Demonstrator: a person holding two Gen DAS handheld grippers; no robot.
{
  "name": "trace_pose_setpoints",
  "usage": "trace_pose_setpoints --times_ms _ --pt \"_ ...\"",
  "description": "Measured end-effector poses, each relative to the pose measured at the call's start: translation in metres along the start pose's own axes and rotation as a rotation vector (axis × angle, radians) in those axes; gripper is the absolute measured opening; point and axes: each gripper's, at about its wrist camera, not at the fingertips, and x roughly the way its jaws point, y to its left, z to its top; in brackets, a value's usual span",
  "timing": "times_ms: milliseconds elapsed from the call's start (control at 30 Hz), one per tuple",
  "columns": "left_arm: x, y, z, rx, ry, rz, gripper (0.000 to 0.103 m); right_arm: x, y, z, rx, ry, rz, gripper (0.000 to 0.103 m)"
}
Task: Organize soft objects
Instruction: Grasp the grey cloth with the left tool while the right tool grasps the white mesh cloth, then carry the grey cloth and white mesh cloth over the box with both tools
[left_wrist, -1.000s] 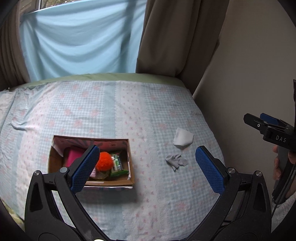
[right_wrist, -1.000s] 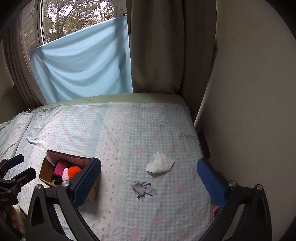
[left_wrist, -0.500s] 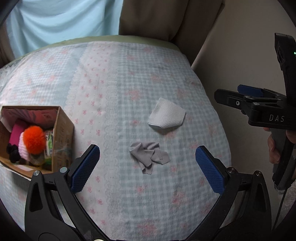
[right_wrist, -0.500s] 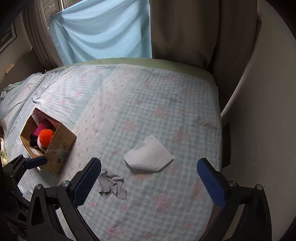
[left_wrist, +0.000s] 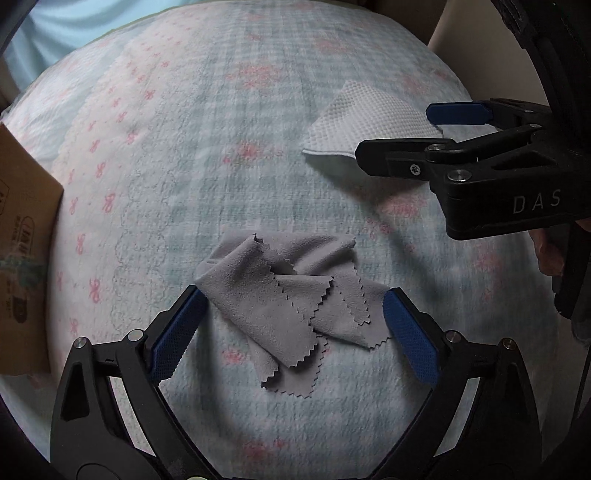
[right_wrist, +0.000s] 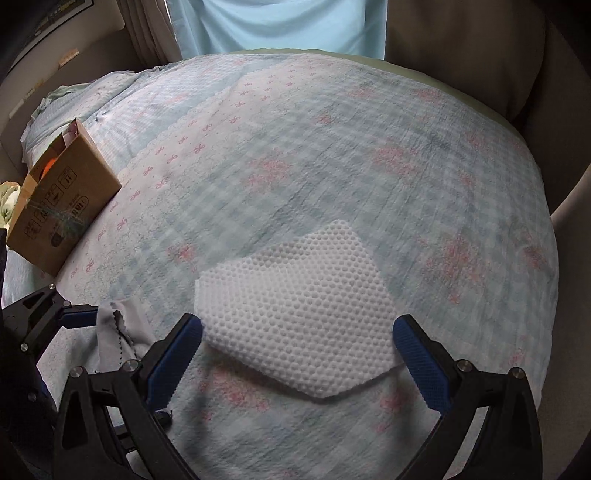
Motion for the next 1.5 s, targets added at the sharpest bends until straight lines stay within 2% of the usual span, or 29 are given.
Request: trace_pose_setpoints --times_ms 100,167,200,233,267,333,367,433,533,667,967,1200,1500 --pt "0.002 -0.007 -0.003 0.034 -0.042 0.025 0.095 0.008 0.003 0.000 -0.047 -0.016 -0.031 0.103" --pt "0.002 -0.009 -0.002 0.048 -0.045 0.026 0.082 0.010 0.003 0.000 -0.063 -0.026 -0.060 0.093" --pt "0.001 -0.011 0.000 0.054 -0.049 0.023 0.078 0.009 0.001 0.000 -0.063 -0.034 -0.069 0.085" --pt "0.000 -0.012 0.002 0.062 -0.051 0.020 0.069 0.007 0.000 0.001 -0.053 -0.041 -0.076 0.074" --pt "-0.002 -0.012 0.004 0.071 -0.053 0.019 0.062 0.005 -0.003 0.002 -0.039 -0.047 -0.085 0.069" --pt "-0.004 -0.012 0.009 0.077 -0.053 0.014 0.051 0.002 -0.010 0.005 -0.012 -0.053 -0.101 0.051" --pt "-0.004 -0.010 0.011 0.072 -0.051 0.009 0.044 0.001 -0.012 0.006 0.004 -0.054 -0.107 0.046" --pt "-0.006 -0.005 0.014 0.056 -0.049 -0.003 0.031 -0.001 -0.018 0.008 0.034 -0.051 -0.122 0.031" --pt "-0.009 0.003 0.018 0.040 -0.041 -0.013 0.024 -0.006 -0.024 0.008 0.082 -0.053 -0.127 0.023" --pt "-0.012 0.008 0.020 0.031 -0.037 -0.025 0.018 -0.016 -0.023 0.012 0.111 -0.066 -0.137 0.019" --pt "-0.047 0.019 0.030 0.017 -0.080 -0.031 0.017 -0.063 -0.006 0.029 0.137 -0.103 -0.169 0.016" --pt "-0.113 0.033 0.050 -0.008 -0.162 -0.044 0.017 -0.134 0.025 0.054 0.158 -0.151 -0.200 0.016" --pt "-0.217 0.064 0.067 -0.044 -0.239 -0.050 0.017 -0.221 0.090 0.089 0.202 -0.196 -0.211 0.016"
